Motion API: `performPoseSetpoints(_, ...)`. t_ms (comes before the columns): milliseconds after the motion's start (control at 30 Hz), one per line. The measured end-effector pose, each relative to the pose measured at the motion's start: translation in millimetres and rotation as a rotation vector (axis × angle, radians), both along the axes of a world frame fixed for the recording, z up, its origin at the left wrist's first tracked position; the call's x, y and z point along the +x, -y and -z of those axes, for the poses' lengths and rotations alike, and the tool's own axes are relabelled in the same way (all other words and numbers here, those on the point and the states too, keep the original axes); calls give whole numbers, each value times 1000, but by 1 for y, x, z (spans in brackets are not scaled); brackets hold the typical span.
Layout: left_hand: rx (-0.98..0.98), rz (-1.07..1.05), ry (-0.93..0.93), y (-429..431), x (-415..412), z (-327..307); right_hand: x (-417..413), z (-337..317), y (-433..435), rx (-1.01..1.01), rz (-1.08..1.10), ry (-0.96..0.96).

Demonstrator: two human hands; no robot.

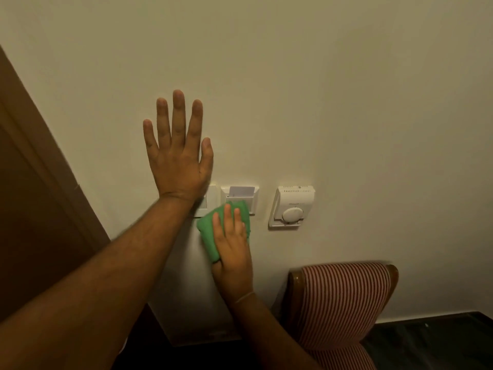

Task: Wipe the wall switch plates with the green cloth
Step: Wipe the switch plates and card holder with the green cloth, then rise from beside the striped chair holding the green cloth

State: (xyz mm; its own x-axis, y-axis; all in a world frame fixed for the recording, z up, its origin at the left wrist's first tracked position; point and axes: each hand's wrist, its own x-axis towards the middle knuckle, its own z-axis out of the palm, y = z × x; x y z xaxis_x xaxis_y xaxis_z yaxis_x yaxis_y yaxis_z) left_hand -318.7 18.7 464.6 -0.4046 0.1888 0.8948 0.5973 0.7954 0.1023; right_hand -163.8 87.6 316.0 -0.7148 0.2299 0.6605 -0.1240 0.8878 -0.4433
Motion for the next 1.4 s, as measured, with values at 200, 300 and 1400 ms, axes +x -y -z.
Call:
performPoseSetpoints(200, -37, 43, 205, -1, 68, 64, 56, -3, -42, -4, 64, -4)
performPoseSetpoints(300, -79, 33, 334, -7, 122, 132, 86, 13, -63, 26, 85, 18)
performPoseSetpoints(1400, -877, 260, 941, -95, 354, 594, 298, 517, -198, -282, 150, 1145)
